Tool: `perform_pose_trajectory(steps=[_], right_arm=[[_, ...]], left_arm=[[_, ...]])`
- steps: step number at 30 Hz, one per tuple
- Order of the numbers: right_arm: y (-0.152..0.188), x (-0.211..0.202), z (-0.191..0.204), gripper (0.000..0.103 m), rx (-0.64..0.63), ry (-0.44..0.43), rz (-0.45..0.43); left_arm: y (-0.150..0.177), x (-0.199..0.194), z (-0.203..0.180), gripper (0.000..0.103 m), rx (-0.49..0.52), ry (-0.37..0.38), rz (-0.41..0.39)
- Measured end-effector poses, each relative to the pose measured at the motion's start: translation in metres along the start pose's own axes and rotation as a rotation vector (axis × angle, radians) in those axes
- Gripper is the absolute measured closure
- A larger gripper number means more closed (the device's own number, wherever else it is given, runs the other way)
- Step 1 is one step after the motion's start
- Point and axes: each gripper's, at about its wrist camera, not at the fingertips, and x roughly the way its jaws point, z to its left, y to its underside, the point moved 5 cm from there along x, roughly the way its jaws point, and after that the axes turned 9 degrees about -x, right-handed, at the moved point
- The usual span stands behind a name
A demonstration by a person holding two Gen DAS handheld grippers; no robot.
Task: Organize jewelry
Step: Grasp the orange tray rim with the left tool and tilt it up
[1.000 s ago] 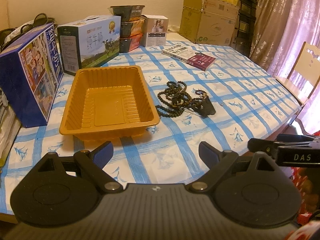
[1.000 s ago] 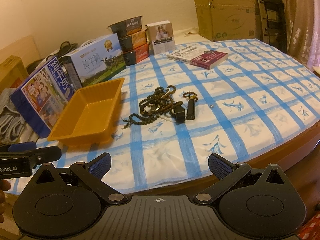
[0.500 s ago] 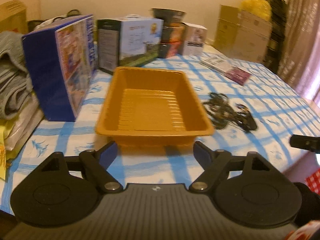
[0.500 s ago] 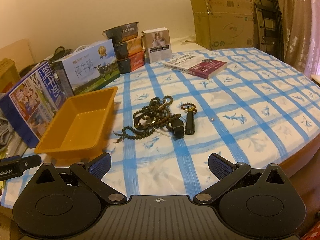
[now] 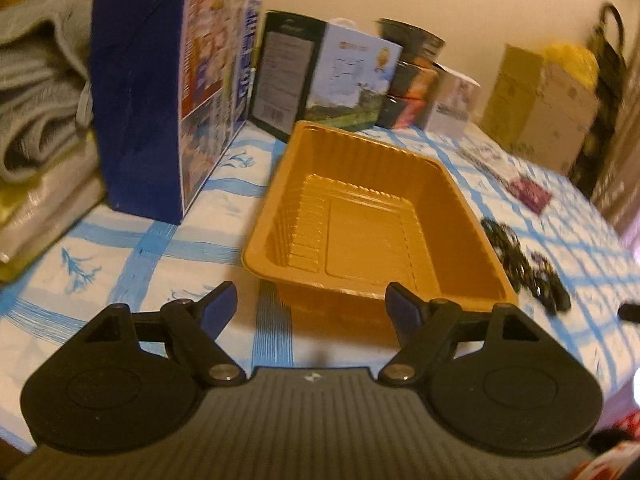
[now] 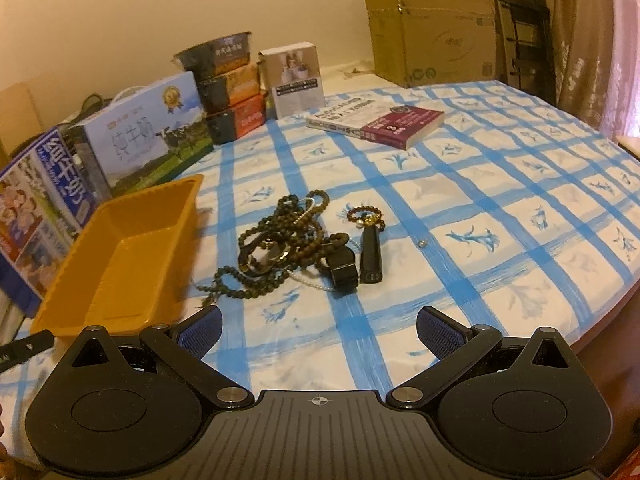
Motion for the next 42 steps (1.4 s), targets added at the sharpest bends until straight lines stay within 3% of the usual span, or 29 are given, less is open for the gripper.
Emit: perform_pose_trajectory(steps=[8, 17, 22, 25, 30, 35, 42], right_arm=[[0.002, 0.025, -0.004, 0.0, -0.024, 0.021, 0.038], [0.014, 0.042, -0.017, 0.0, -0.006, 0.039, 0.094], [0.017, 0.05, -0.02, 0.0, -0.007, 0.043, 0.115], [0.019, 0.054, -0.023, 0.0, -0.006, 0.048, 0.125], [0.021, 0.059, -0.028, 0.0, 0.004, 0.059, 0.136], [0.02, 0.059, -0.031, 0.0, 0.003, 0.067, 0.136], [0.016, 0.06, -0.038, 0.0, 0.001, 0.073, 0.116]], left_arm=[[-0.005, 0.028, 0.007, 0.025, -0.076, 0.017, -0.067], [-0.006, 0.058, 0.007, 0.035, -0.061, -0.023, -0.107], [-0.006, 0.068, 0.015, 0.036, -0.131, -0.037, -0.143], [-0.007, 0.071, 0.014, 0.051, -0.101, -0.035, -0.15], [-0.004, 0.069, 0.007, 0.058, -0.053, -0.04, -0.19], [-0.006, 0.067, 0.003, 0.083, -0.002, -0.048, -0.212], [-0.02, 0.06, -0.008, 0.096, 0.1, -0.021, -0.244]])
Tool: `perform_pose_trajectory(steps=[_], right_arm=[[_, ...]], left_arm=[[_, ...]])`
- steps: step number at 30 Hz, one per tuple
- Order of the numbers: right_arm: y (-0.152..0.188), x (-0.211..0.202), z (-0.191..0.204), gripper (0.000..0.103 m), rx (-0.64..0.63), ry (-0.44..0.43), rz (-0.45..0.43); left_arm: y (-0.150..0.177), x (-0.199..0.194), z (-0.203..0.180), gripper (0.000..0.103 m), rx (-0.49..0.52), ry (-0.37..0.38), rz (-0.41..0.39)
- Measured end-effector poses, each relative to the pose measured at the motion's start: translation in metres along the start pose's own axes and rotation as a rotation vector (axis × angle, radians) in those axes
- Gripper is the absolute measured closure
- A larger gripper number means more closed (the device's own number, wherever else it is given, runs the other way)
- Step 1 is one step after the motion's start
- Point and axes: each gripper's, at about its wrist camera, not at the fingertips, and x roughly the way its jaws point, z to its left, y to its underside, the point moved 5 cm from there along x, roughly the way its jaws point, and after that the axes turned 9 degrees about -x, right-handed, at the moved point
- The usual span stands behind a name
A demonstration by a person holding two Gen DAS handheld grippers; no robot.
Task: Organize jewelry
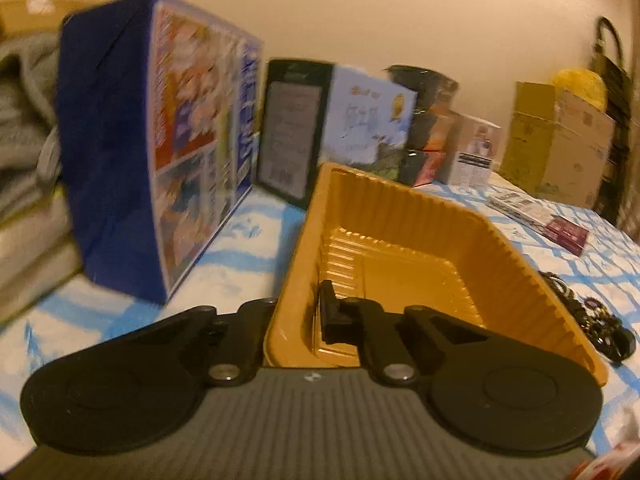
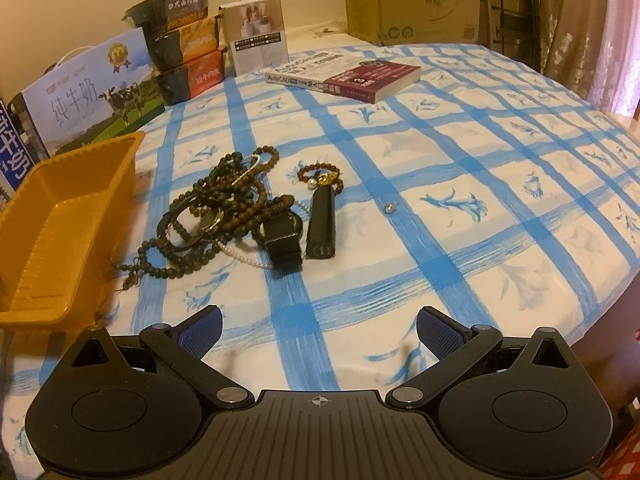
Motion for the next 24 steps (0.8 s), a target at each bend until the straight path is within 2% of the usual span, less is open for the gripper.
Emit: perform_pose_trajectory(steps=[5, 7, 8, 11, 13, 15, 18, 24], right_arm=[[-0.004, 0.005, -0.01, 0.0, -0.006, 0.012, -0.024], [-0.007, 0.009, -0.016, 0.007, -0.01, 0.016, -0.04], [-0.009, 0.011, -0.019, 0.014, -0.014, 0.019, -0.048], [-0.014, 0.015, -0.034, 0.021, -0.004, 0.041, -0.073], [-0.018, 0.018, -0.047, 0.03, 0.003, 0.057, -0.096], [-0.021, 0.025, -0.062, 0.046, 0.008, 0.068, -0.103], [-0.025, 0.035, -0.078, 0.061, 0.012, 0.063, -0.116], [-0.036, 0.058, -0.081, 0.073, -0.081, 0.035, -0.135]], left_arm=[[-0.016, -0.006, -0.024, 0.098, 0.126, 0.05, -0.06], [-0.021, -0.005, -0.034, 0.098, 0.158, 0.067, -0.081], [-0.023, -0.005, -0.038, 0.098, 0.171, 0.074, -0.087], [-0.028, 0.002, -0.052, 0.098, 0.194, 0.089, -0.092], [-0.029, 0.007, -0.058, 0.098, 0.206, 0.093, -0.094], [-0.03, 0.012, -0.063, 0.098, 0.212, 0.093, -0.097], [-0.031, 0.017, -0.065, 0.098, 0.212, 0.085, -0.098], [-0.032, 0.022, -0.059, 0.098, 0.203, 0.083, -0.077]])
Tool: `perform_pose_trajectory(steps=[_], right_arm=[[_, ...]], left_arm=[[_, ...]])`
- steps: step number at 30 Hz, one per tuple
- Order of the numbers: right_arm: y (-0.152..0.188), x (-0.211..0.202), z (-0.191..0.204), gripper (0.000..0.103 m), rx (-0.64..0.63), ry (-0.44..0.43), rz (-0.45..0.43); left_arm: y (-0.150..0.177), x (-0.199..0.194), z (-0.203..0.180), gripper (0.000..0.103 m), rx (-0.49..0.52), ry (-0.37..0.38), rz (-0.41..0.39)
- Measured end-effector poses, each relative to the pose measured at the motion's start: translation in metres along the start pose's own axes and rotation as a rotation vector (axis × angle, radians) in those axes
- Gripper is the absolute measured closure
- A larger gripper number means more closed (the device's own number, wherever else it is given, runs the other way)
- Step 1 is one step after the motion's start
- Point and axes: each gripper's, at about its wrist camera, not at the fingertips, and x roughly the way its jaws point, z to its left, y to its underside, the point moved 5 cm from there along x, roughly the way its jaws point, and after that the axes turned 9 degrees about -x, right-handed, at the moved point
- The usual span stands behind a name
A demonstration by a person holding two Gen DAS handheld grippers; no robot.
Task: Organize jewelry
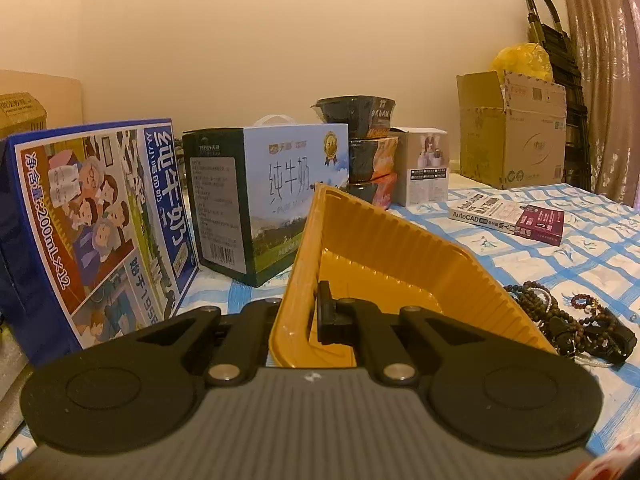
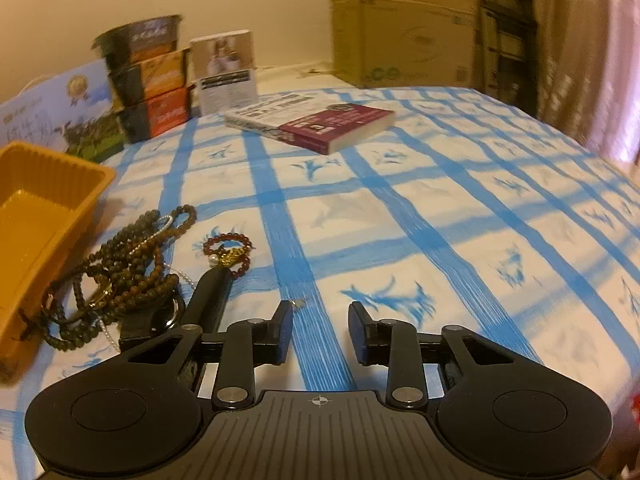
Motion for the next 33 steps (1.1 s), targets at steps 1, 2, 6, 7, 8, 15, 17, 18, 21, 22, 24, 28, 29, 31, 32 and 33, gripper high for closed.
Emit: perform_pose_trajectory(steps=[1, 2, 6, 7, 8, 15, 17, 18, 21, 22, 24, 28, 29, 31, 32, 33], right_arm=[[-0.001, 0.004, 0.003, 0.074, -0.017, -0.006, 0.001], [0.0, 0.008, 0.005, 0.075, -0.029, -0.014, 0.003], [0.001, 0.021, 0.014, 0.081, -0.067, -0.009, 0.021], [0.001, 0.023, 0.016, 0.081, -0.07, -0.011, 0.023], [0.0, 0.025, 0.017, 0.082, -0.07, -0.01, 0.024], [-0.002, 0.034, 0.016, 0.093, -0.063, 0.018, 0.035], [-0.002, 0.035, 0.017, 0.094, -0.079, 0.023, 0.037], [-0.003, 0.035, 0.017, 0.094, -0.089, 0.027, 0.036], [-0.003, 0.035, 0.02, 0.094, -0.116, 0.039, 0.032], [-0.004, 0.034, 0.02, 0.095, -0.118, 0.046, 0.029], [-0.009, 0.028, 0.021, 0.095, -0.112, 0.043, 0.011], [-0.03, 0.007, 0.039, 0.095, -0.1, -0.022, -0.058], [-0.036, 0.002, 0.048, 0.095, -0.099, -0.049, -0.078], [-0.048, -0.011, 0.07, 0.094, -0.106, -0.13, -0.126], [-0.053, -0.018, 0.084, 0.094, -0.113, -0.176, -0.144], [-0.056, -0.024, 0.098, 0.094, -0.122, -0.221, -0.158]], left_arm=[[0.0, 0.0, 0.002, 0.098, 0.002, 0.0, 0.002], [-0.002, 0.0, 0.003, 0.098, 0.003, 0.001, 0.001], [-0.003, 0.0, 0.009, 0.099, 0.002, 0.012, 0.01], [-0.004, 0.001, 0.011, 0.099, -0.003, 0.015, 0.014], [-0.004, 0.002, 0.014, 0.099, -0.008, 0.017, 0.018], [-0.005, 0.011, 0.025, 0.098, -0.027, 0.036, 0.03], [-0.006, 0.014, 0.027, 0.098, -0.033, 0.042, 0.034], [-0.005, 0.014, 0.028, 0.098, -0.034, 0.045, 0.035], [-0.005, 0.016, 0.031, 0.098, -0.033, 0.053, 0.038], [-0.005, 0.016, 0.031, 0.098, -0.031, 0.055, 0.04], [-0.005, 0.014, 0.031, 0.099, -0.027, 0.063, 0.038], [-0.006, 0.014, 0.031, 0.099, -0.017, 0.081, 0.037], [-0.007, 0.013, 0.031, 0.099, -0.014, 0.086, 0.038], [-0.009, 0.012, 0.032, 0.099, -0.008, 0.093, 0.035], [-0.009, 0.011, 0.033, 0.099, -0.008, 0.096, 0.034], [-0.01, 0.009, 0.034, 0.099, -0.009, 0.099, 0.035]])
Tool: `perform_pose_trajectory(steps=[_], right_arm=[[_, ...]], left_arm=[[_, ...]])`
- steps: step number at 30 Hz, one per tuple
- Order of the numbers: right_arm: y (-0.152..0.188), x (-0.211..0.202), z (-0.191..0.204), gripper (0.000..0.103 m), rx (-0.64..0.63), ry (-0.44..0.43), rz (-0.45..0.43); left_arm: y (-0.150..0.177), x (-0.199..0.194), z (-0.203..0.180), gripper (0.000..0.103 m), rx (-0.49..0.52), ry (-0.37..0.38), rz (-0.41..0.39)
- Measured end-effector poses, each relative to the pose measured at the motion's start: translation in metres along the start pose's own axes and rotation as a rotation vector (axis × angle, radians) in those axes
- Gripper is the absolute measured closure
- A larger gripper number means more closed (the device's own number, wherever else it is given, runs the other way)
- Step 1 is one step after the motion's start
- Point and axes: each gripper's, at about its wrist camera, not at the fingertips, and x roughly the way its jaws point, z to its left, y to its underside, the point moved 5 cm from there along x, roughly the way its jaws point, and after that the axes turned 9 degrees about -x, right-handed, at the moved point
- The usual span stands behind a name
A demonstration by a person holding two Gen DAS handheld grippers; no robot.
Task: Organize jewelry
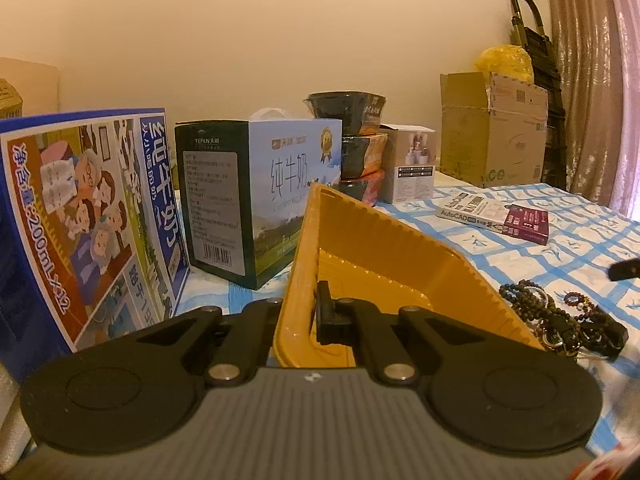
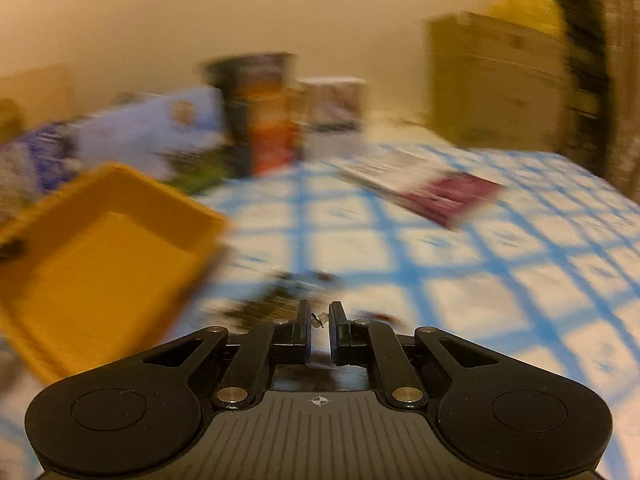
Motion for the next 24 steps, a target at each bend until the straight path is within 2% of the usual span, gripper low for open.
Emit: perform_pose_trajectory(steps=[4, 7, 10, 15, 20, 22, 23, 24], right_arm=[[-0.017, 0.0, 0.067, 0.095, -0.051, -0.184, -0.035], [-0.018, 0.007, 0.111, 0.094, -0.085, -0.288, -0.022], [-0.011, 0.018, 0.146, 0.094, -0.13, -0.354, 0.015], [0.009, 0.032, 0.179, 0.094, -0.177, -0.4, 0.086], [0.016, 0.031, 0.188, 0.092, -0.161, -0.426, 0.119], [0.012, 0.024, 0.179, 0.086, -0.11, -0.435, 0.097], [0.009, 0.018, 0.172, 0.079, -0.086, -0.424, 0.077], [0.006, 0.012, 0.164, 0.067, -0.063, -0.403, 0.057]], left_arm=[[0.0, -0.008, 0.007, 0.099, -0.009, -0.008, 0.002], [0.0, -0.017, 0.014, 0.099, -0.028, -0.019, 0.005], [0.002, -0.027, 0.021, 0.099, -0.048, -0.031, 0.009], [0.005, -0.045, 0.032, 0.099, -0.065, -0.059, 0.001], [0.008, -0.056, 0.037, 0.099, -0.057, -0.085, -0.005], [0.009, -0.058, 0.038, 0.099, -0.057, -0.091, -0.007], [0.009, -0.059, 0.038, 0.099, -0.057, -0.093, -0.008], [0.01, -0.06, 0.037, 0.099, -0.058, -0.093, -0.009]])
